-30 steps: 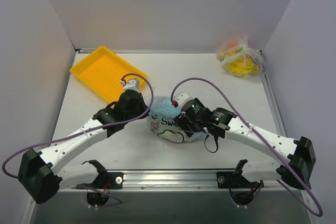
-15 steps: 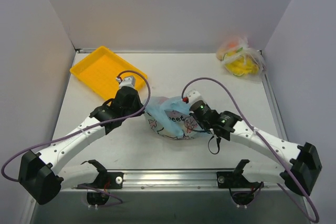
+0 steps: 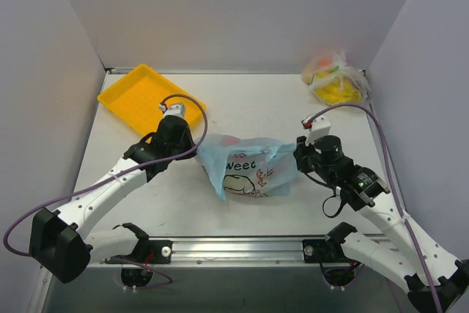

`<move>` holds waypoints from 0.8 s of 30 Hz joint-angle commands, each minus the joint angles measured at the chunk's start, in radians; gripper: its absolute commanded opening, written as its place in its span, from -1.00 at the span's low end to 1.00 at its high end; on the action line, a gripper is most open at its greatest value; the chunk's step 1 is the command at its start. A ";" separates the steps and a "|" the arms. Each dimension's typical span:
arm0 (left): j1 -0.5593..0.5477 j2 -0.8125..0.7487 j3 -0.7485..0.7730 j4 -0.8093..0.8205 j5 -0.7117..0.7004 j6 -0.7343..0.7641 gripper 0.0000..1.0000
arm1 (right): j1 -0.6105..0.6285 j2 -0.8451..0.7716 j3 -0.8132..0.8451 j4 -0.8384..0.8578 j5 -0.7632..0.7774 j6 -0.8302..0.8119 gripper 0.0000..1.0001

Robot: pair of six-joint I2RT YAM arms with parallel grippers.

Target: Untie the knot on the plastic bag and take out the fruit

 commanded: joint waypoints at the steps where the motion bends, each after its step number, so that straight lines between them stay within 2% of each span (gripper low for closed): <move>1: 0.008 -0.024 0.091 0.004 0.032 0.068 -0.43 | -0.004 0.012 -0.003 -0.012 -0.113 0.017 -0.57; 2: 0.008 -0.035 0.100 0.004 0.046 0.078 -0.16 | -0.006 0.016 0.020 -0.023 -0.150 0.014 -0.33; 3: 0.008 -0.055 0.110 0.004 0.072 0.088 0.26 | -0.006 0.019 0.036 -0.037 -0.164 0.014 -0.19; 4: 0.002 -0.063 0.128 0.006 0.086 0.107 0.45 | -0.006 0.028 0.051 -0.061 -0.167 0.011 -0.04; 5: -0.002 -0.073 0.136 0.004 0.093 0.117 0.61 | -0.006 0.030 0.088 -0.075 -0.208 0.007 0.21; 7: -0.024 -0.098 0.163 -0.003 0.093 0.143 0.85 | -0.004 0.041 0.125 -0.112 -0.221 0.003 0.41; 8: -0.062 -0.104 0.172 -0.009 0.083 0.154 0.88 | -0.004 0.045 0.149 -0.124 -0.225 0.002 0.54; 10: -0.125 -0.104 0.206 -0.028 0.016 0.195 0.91 | -0.004 0.062 0.207 -0.156 -0.229 -0.001 0.65; 11: -0.201 -0.100 0.218 -0.036 -0.020 0.209 0.92 | -0.004 0.070 0.226 -0.167 -0.230 -0.004 0.72; 15: -0.341 -0.038 0.261 -0.082 -0.169 0.235 0.94 | -0.003 0.111 0.297 -0.198 -0.227 0.000 0.76; 18: -0.403 0.006 0.265 -0.102 -0.267 0.224 0.94 | -0.003 0.128 0.317 -0.203 -0.222 0.003 0.77; 24: -0.461 0.097 0.262 -0.103 -0.384 0.243 0.95 | 0.005 0.156 0.347 -0.203 -0.207 0.005 0.83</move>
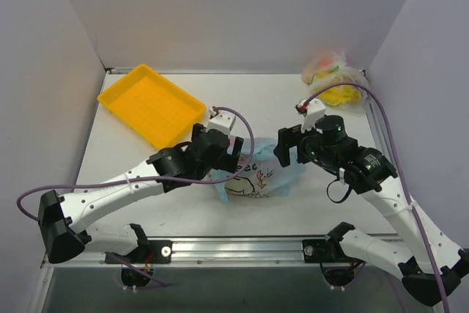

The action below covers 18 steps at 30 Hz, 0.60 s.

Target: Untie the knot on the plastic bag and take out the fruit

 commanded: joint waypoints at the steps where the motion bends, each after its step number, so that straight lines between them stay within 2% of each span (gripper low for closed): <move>1: -0.021 0.040 0.024 -0.015 -0.120 0.031 0.95 | 0.004 0.013 0.050 -0.021 0.013 -0.002 0.83; 6: -0.021 0.086 0.021 -0.012 -0.190 0.034 0.94 | 0.010 0.025 0.064 -0.019 0.018 0.003 0.85; 10: -0.019 0.103 0.018 -0.009 -0.252 0.054 0.79 | 0.021 0.033 0.065 -0.019 0.021 0.005 0.86; 13: -0.013 0.117 0.020 -0.009 -0.261 0.077 0.49 | 0.039 0.042 0.073 -0.019 0.026 0.009 0.86; 14: -0.011 0.119 0.023 -0.011 -0.267 0.083 0.27 | 0.046 0.045 0.075 -0.021 0.029 0.009 0.86; 16: -0.008 0.114 0.029 -0.012 -0.269 0.098 0.05 | 0.072 0.053 0.085 -0.019 0.038 0.009 0.86; 17: -0.005 0.111 0.036 -0.011 -0.270 0.104 -0.16 | 0.081 0.056 0.088 -0.019 0.038 0.009 0.86; 18: 0.002 0.102 0.041 -0.011 -0.270 0.117 -0.28 | 0.092 0.064 0.092 -0.019 0.059 0.009 0.86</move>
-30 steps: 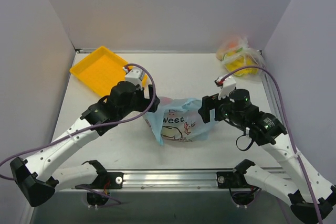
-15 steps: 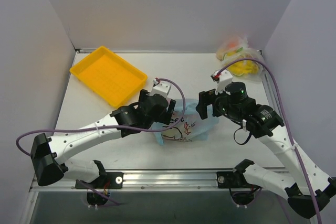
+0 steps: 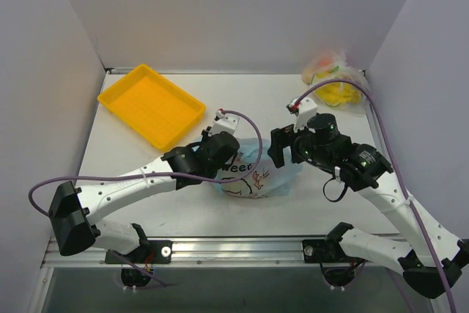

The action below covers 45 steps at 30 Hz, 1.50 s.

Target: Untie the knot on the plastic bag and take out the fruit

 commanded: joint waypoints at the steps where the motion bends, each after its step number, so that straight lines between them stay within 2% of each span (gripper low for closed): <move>1: 0.017 -0.023 0.047 0.007 -0.038 0.050 -0.41 | 0.039 0.021 0.054 0.000 0.059 0.005 0.86; 2: 0.021 -0.029 0.056 0.004 -0.032 0.060 -0.55 | 0.057 0.024 0.058 0.000 0.065 0.005 0.86; 3: 0.030 -0.040 0.074 0.004 -0.015 0.076 -0.79 | 0.069 0.033 0.061 0.002 0.072 0.003 0.86; 6: 0.044 -0.069 0.129 0.001 0.060 0.101 -1.00 | 0.100 0.052 0.074 0.003 0.102 -0.006 0.86; 14: 0.108 -0.098 0.280 -0.079 0.230 0.092 -1.00 | 0.102 0.070 0.029 0.036 0.201 -0.009 0.86; 21: 0.187 -0.129 0.340 -0.102 0.428 0.015 -1.00 | 0.022 0.066 -0.142 0.082 0.226 0.048 0.81; 24: 0.219 -0.143 0.346 -0.102 0.485 -0.006 -1.00 | -0.023 0.064 -0.196 0.091 0.240 0.095 0.70; 28: 0.297 -0.167 0.325 -0.093 0.583 -0.042 -1.00 | -0.124 0.030 -0.253 0.088 0.293 0.166 0.29; 32: 0.357 -0.182 0.308 -0.083 0.594 -0.042 -1.00 | -0.373 -0.025 -0.235 0.063 0.222 0.221 0.14; 34: 0.375 -0.172 0.315 -0.071 0.617 -0.039 -1.00 | -0.429 -0.040 -0.206 0.053 0.183 0.224 0.13; 36: 0.377 -0.146 0.326 -0.051 0.637 -0.038 -1.00 | -0.437 -0.039 -0.130 0.027 0.139 0.186 0.16; 38: 0.374 -0.118 0.335 -0.033 0.685 -0.049 -1.00 | -0.429 -0.045 -0.081 0.023 0.062 0.142 0.35; 39: 0.374 -0.110 0.337 -0.015 0.703 -0.055 -1.00 | -0.408 -0.062 -0.040 0.022 0.031 0.132 0.43; 40: 0.374 -0.103 0.335 -0.005 0.718 -0.061 -1.00 | -0.386 -0.069 -0.017 0.023 -0.007 0.116 0.60; 43: 0.374 -0.081 0.334 0.016 0.761 -0.074 -1.00 | -0.276 -0.073 0.061 0.014 -0.024 0.034 0.84; 45: 0.372 -0.078 0.332 0.019 0.769 -0.074 -1.00 | -0.227 -0.042 0.091 0.011 -0.038 -0.022 0.92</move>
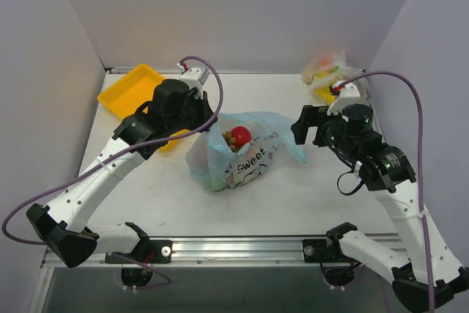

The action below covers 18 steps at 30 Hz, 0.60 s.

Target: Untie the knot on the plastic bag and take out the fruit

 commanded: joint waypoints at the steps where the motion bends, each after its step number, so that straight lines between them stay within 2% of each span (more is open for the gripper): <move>1: -0.001 0.000 0.044 0.082 0.063 -0.017 -1.00 | 0.087 0.030 0.070 -0.017 -0.082 -0.122 1.00; 7: 0.002 -0.040 0.019 0.079 0.055 -0.003 -1.00 | 0.192 0.206 0.114 0.004 -0.039 -0.297 1.00; 14: 0.002 -0.098 -0.039 0.061 0.040 0.003 -1.00 | 0.236 0.407 0.113 0.159 -0.068 -0.412 1.00; 17: 0.002 -0.124 -0.068 0.057 0.052 0.006 -1.00 | 0.235 0.484 0.118 0.223 -0.007 -0.420 1.00; 18: 0.001 -0.132 -0.076 0.056 0.053 0.008 -1.00 | 0.232 0.501 0.115 0.244 0.063 -0.425 1.00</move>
